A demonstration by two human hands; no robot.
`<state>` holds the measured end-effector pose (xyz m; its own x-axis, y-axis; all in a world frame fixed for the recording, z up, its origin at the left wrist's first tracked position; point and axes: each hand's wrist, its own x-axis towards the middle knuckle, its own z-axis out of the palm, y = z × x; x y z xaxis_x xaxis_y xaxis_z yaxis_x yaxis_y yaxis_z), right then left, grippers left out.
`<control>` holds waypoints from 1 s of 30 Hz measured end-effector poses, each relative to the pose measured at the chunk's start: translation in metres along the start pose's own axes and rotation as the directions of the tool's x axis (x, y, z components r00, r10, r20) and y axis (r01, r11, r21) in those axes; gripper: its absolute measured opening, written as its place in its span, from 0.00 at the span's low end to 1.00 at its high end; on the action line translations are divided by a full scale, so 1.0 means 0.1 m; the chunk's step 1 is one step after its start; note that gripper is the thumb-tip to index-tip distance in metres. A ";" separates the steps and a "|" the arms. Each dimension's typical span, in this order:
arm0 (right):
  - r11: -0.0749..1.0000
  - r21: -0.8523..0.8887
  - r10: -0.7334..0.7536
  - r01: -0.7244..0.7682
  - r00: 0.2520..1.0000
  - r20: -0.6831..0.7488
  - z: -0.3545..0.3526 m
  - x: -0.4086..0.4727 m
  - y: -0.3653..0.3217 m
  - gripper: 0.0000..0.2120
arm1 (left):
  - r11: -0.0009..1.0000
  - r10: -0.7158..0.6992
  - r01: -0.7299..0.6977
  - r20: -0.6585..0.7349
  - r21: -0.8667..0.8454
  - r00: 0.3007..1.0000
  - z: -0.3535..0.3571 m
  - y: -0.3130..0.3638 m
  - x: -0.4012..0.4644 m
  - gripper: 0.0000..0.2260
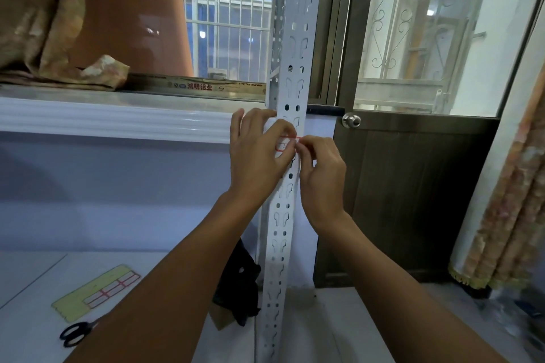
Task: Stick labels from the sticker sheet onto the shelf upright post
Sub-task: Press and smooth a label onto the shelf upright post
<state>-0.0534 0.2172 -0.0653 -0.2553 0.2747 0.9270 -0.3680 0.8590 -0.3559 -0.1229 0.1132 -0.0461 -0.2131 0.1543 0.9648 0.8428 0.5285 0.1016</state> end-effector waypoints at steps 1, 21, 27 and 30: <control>1.000 -0.026 -0.005 0.005 1.000 -0.007 0.02 -0.01 -0.02 0.05 | 1.000 -0.010 0.010 -0.004 -0.002 1.000 0.01 0.01 0.00 0.05; 0.969 -0.081 0.242 -0.234 0.965 0.105 -0.10 0.23 -0.07 0.08 | 0.998 0.038 -0.042 -0.072 -0.054 0.997 0.00 -0.03 -0.02 0.07; 0.957 -0.140 0.273 -0.253 0.951 0.144 -0.13 0.32 -0.09 0.08 | 0.998 0.037 -0.039 -0.059 -0.044 0.998 -0.02 -0.03 -0.02 0.07; 0.958 -0.180 0.254 -0.224 0.953 0.164 -0.14 0.34 -0.11 0.09 | 0.998 0.034 -0.037 -0.052 -0.048 0.998 -0.02 -0.02 -0.02 0.08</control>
<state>-0.0457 0.2233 -0.0284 -0.4838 0.4090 0.7737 -0.1345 0.8388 -0.5275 -0.1234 0.1095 -0.0477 -0.1581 0.1284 0.9790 0.8727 0.4821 0.0776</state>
